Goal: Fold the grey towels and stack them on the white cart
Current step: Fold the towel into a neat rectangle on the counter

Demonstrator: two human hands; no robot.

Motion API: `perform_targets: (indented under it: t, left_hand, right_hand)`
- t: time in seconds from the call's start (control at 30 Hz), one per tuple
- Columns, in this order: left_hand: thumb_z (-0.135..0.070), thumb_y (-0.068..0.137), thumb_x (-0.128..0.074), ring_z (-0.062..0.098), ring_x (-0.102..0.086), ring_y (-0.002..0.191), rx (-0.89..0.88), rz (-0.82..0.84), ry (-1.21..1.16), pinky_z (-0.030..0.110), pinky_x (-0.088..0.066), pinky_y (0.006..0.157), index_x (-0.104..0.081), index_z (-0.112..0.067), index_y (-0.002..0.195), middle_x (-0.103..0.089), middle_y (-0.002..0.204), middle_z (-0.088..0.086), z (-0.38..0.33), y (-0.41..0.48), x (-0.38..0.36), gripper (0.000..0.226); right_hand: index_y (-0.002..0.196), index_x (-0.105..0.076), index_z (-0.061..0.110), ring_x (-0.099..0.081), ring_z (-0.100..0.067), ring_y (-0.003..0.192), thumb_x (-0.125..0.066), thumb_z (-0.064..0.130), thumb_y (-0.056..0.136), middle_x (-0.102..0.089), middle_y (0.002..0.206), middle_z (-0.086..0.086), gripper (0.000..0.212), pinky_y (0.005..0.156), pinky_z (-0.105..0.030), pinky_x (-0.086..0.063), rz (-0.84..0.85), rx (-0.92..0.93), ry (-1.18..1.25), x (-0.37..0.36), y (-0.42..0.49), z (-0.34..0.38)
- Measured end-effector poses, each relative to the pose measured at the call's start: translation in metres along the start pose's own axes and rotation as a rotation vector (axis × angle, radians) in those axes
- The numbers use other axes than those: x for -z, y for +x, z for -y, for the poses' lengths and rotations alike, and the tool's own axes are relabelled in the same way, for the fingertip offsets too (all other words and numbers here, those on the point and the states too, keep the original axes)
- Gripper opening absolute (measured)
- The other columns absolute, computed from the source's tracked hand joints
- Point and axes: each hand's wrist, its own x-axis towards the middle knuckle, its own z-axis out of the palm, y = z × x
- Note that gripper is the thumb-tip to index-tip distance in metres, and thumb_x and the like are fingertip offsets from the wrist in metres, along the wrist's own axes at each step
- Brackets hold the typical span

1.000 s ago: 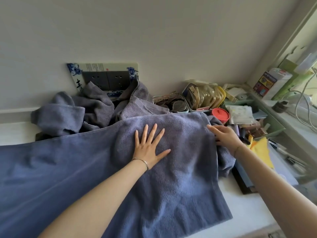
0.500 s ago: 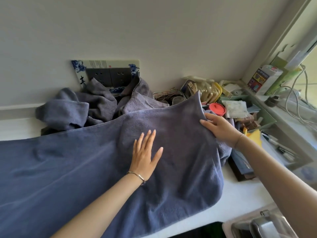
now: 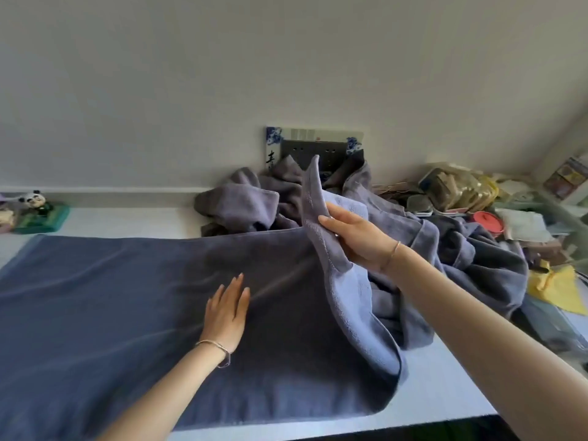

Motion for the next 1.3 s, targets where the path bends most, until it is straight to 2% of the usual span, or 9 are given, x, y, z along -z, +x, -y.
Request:
perform_targets:
  t: [0.1,0.27,0.37,0.5,0.6,0.77,0.87,1.1,1.3]
  left_hand:
    - [-0.037,0.101,-0.021,0.021,-0.008,0.145,0.112,0.002,0.144,0.043,-0.004,0.116,-0.019,-0.030,0.148,-0.018,0.156,-0.008,0.062,-0.006,0.046,0.048]
    - [-0.038,0.102,-0.017,0.019,0.001,0.146,0.261,0.027,0.297,0.044,-0.001,0.116,-0.012,-0.034,0.149,-0.007,0.158,-0.011,0.146,-0.020,0.104,0.048]
    - [-0.037,0.102,-0.018,0.019,-0.002,0.146,0.276,0.017,0.300,0.044,-0.001,0.116,-0.015,-0.034,0.148,-0.010,0.157,-0.010,0.176,-0.027,0.122,0.047]
    - [-0.059,0.079,0.004,0.022,-0.009,0.145,0.224,-0.006,0.358,0.048,-0.004,0.114,-0.025,-0.034,0.146,-0.018,0.156,-0.008,0.203,-0.039,0.131,0.077]
    - [-0.058,0.074,0.006,0.027,-0.018,0.143,0.182,-0.011,0.375,0.052,-0.009,0.113,-0.036,-0.029,0.143,-0.026,0.154,-0.002,0.220,-0.039,0.134,0.086]
    - [-0.056,0.081,0.000,0.028,-0.015,0.144,0.185,0.018,0.462,0.060,0.001,0.110,-0.033,-0.032,0.143,-0.027,0.153,-0.004,0.228,-0.026,0.138,0.074]
    - [-0.060,0.087,-0.003,0.032,-0.025,0.141,0.213,0.067,0.528,0.069,-0.011,0.104,-0.030,-0.033,0.144,-0.031,0.152,-0.004,0.233,-0.028,0.130,0.069]
    - [-0.053,0.095,-0.014,0.038,-0.042,0.129,0.217,0.012,0.516,0.072,-0.025,0.095,-0.037,-0.032,0.140,-0.046,0.143,0.002,0.232,-0.053,0.108,0.055]
    - [-0.058,0.093,-0.005,0.038,-0.036,0.134,0.244,0.024,0.512,0.072,-0.020,0.098,-0.031,-0.033,0.142,-0.040,0.147,0.001,0.232,-0.058,0.105,0.062]
  right_hand:
    - [0.105,-0.065,0.043,-0.039,-0.025,0.088,-0.046,0.024,0.094,-0.048,0.102,-0.007,0.030,0.067,-0.029,-0.032,0.049,-0.020,0.007,-0.071,0.032,-0.008]
    - [0.128,-0.046,0.005,-0.044,-0.004,0.045,-0.032,0.006,0.101,-0.042,0.070,-0.005,0.031,0.040,-0.013,-0.034,0.085,-0.087,-0.038,-0.180,0.079,-0.025]
    - [0.129,-0.043,0.000,-0.045,-0.007,0.046,-0.031,0.004,0.101,-0.042,0.070,-0.005,0.031,0.039,-0.014,-0.037,0.113,-0.158,-0.034,-0.234,0.108,-0.048]
    - [0.134,-0.039,0.005,-0.057,-0.017,0.054,-0.032,0.009,0.102,-0.051,0.079,-0.012,0.033,0.045,-0.020,-0.049,0.143,-0.261,-0.061,-0.281,0.140,-0.088]
    - [0.138,-0.041,0.013,-0.063,-0.025,0.100,-0.035,0.020,0.102,-0.061,0.114,-0.016,0.037,0.075,-0.024,-0.052,0.115,-0.179,-0.435,-0.279,0.150,-0.119]
    - [0.141,-0.041,0.027,-0.021,-0.018,0.143,-0.031,0.032,0.102,-0.031,0.152,0.002,0.041,0.118,-0.038,-0.011,-0.200,-0.063,-1.004,-0.224,0.132,-0.179]
    - [0.147,-0.025,0.035,-0.001,-0.011,0.146,-0.024,0.039,0.102,-0.010,0.158,0.009,0.045,0.118,-0.035,0.004,-0.108,-0.134,-1.142,-0.204,0.111,-0.208]
    - [0.146,-0.025,0.036,-0.001,-0.011,0.146,-0.028,0.038,0.101,-0.011,0.158,0.008,0.045,0.118,-0.033,0.004,-0.116,-0.045,-1.187,-0.189,0.089,-0.216]
    - [0.121,-0.055,0.022,-0.035,-0.019,0.133,-0.059,0.045,0.087,-0.039,0.144,0.005,0.041,0.113,-0.033,-0.021,-0.036,0.016,-1.119,-0.178,0.074,-0.195]
